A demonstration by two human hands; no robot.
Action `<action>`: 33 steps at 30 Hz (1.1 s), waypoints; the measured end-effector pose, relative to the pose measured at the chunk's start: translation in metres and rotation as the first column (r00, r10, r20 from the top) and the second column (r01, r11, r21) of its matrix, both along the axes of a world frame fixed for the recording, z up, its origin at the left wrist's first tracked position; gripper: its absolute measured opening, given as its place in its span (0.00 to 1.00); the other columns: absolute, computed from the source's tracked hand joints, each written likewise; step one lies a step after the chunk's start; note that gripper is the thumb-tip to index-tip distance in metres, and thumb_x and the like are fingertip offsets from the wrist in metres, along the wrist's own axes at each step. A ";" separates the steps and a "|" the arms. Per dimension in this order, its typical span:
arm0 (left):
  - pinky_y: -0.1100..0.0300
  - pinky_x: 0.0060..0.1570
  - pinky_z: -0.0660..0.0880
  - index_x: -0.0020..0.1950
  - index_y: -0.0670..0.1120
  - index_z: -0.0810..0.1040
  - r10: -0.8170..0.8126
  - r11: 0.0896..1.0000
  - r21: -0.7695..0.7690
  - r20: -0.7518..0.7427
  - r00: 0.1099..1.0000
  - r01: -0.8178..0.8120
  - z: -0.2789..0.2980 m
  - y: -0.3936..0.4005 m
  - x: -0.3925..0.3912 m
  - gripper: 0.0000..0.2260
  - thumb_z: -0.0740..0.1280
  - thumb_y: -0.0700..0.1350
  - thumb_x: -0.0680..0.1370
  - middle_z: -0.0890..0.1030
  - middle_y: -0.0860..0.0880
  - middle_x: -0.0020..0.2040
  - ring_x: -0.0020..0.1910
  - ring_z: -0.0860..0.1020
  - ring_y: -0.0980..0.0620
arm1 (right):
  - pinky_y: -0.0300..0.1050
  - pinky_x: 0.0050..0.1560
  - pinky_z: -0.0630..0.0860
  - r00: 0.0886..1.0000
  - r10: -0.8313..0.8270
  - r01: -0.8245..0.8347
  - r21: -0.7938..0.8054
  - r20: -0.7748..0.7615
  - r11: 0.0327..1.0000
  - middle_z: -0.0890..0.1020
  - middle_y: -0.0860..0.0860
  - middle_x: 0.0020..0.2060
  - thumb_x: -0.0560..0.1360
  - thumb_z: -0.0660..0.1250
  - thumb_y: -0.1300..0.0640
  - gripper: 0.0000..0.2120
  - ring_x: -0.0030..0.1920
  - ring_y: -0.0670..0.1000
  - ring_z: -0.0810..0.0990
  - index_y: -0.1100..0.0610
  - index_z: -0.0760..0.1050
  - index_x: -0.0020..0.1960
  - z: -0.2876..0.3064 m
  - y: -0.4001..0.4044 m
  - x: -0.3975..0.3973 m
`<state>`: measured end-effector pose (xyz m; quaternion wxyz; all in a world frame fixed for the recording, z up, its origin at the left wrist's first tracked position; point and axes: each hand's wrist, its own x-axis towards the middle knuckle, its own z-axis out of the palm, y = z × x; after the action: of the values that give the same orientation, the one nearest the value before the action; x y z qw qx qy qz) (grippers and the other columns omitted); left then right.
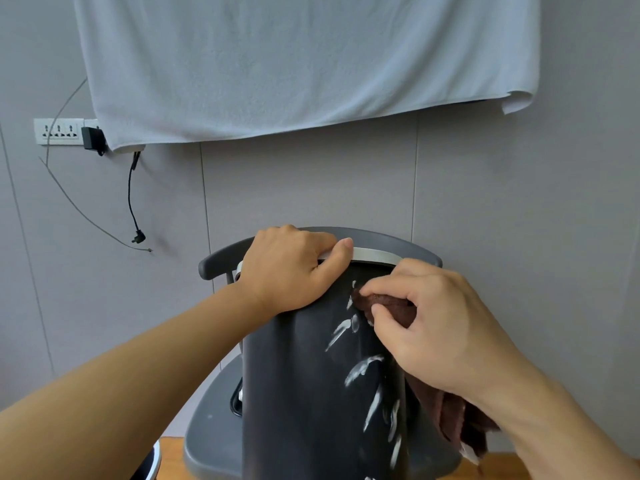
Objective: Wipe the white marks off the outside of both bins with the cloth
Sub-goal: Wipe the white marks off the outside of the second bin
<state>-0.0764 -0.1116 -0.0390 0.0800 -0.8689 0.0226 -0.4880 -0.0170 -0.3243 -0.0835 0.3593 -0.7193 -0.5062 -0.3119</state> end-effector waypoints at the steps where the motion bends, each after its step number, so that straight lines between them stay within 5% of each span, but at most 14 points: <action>1: 0.55 0.26 0.65 0.30 0.45 0.67 0.003 1.000 0.001 0.001 1.000 -0.003 0.000 0.000 0.000 0.26 0.52 0.60 0.82 0.65 0.49 0.22 0.23 0.67 0.49 | 0.45 0.44 0.80 1.000 -0.018 0.017 0.035 0.017 0.999 0.80 0.42 0.42 0.76 0.72 0.54 0.10 0.45 0.45 0.79 0.45 0.86 0.55 0.000 0.001 0.000; 4: 0.55 0.26 0.65 0.30 0.45 0.68 0.009 1.000 -0.005 0.000 1.000 -0.009 -0.001 0.000 0.001 0.26 0.52 0.60 0.82 0.66 0.49 0.22 0.23 0.67 0.49 | 0.54 0.43 0.80 0.994 -0.081 0.075 0.084 0.073 0.994 0.78 0.48 0.42 0.76 0.73 0.60 0.12 0.45 0.53 0.78 0.52 0.86 0.58 -0.003 0.006 -0.004; 9: 0.57 0.26 0.63 0.30 0.46 0.67 0.007 1.000 -0.003 0.015 1.000 -0.007 -0.002 0.002 -0.004 0.26 0.53 0.60 0.82 0.64 0.50 0.21 0.22 0.66 0.49 | 0.50 0.38 0.79 0.995 0.002 0.009 -0.103 0.103 0.995 0.74 0.43 0.39 0.76 0.66 0.51 0.11 0.42 0.46 0.75 0.44 0.85 0.54 0.005 0.000 -0.005; 14: 0.56 0.26 0.64 0.31 0.45 0.67 0.023 1.000 -0.014 0.020 1.000 -0.023 -0.002 -0.003 -0.003 0.26 0.52 0.61 0.81 0.64 0.49 0.22 0.23 0.66 0.48 | 0.53 0.41 0.79 0.994 -0.056 0.046 0.100 0.098 0.994 0.77 0.49 0.39 0.76 0.73 0.61 0.10 0.42 0.54 0.78 0.53 0.87 0.56 0.003 0.007 -0.007; 18: 0.56 0.26 0.64 0.30 0.46 0.66 0.006 1.000 -0.013 -0.001 1.000 -0.006 0.000 -0.001 -0.005 0.26 0.51 0.61 0.81 0.64 0.50 0.22 0.23 0.66 0.49 | 0.47 0.43 0.79 0.999 0.044 -0.045 -0.124 -0.010 0.991 0.78 0.41 0.41 0.74 0.67 0.49 0.10 0.43 0.44 0.79 0.42 0.85 0.52 0.008 -0.002 0.000; 23: 0.55 0.26 0.66 0.30 0.45 0.67 0.021 1.000 -0.020 0.010 1.000 -0.021 -0.001 -0.002 -0.003 0.26 0.52 0.61 0.81 0.64 0.49 0.22 0.23 0.66 0.48 | 0.41 0.50 0.78 1.000 0.001 0.000 0.104 -0.008 0.995 0.81 0.45 0.45 0.75 0.75 0.58 0.13 0.47 0.47 0.80 0.47 0.85 0.58 0.001 0.007 0.000; 27: 0.55 0.26 0.65 0.30 0.46 0.65 0.035 0.999 -0.021 0.016 0.999 -0.035 0.000 -0.001 -0.005 0.26 0.52 0.61 0.81 0.62 0.50 0.21 0.22 0.65 0.49 | 0.35 0.49 0.75 0.997 0.038 -0.045 -0.100 -0.073 0.994 0.78 0.38 0.47 0.72 0.72 0.47 0.15 0.48 0.42 0.79 0.39 0.80 0.58 0.003 0.001 0.005; 33: 0.56 0.25 0.65 0.30 0.47 0.66 0.038 0.999 -0.009 0.035 0.999 -0.038 -0.002 -0.004 -0.004 0.25 0.53 0.61 0.81 0.62 0.50 0.21 0.22 0.65 0.49 | 0.45 0.50 0.79 0.999 0.031 -0.029 0.072 -0.028 0.997 0.81 0.43 0.45 0.74 0.75 0.57 0.13 0.47 0.46 0.80 0.46 0.85 0.57 0.004 0.007 -0.001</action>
<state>-0.0806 -0.1153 -0.0407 0.0858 -0.8607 0.0027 -0.5019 -0.0178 -0.3169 -0.0798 0.3969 -0.7028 -0.5000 -0.3139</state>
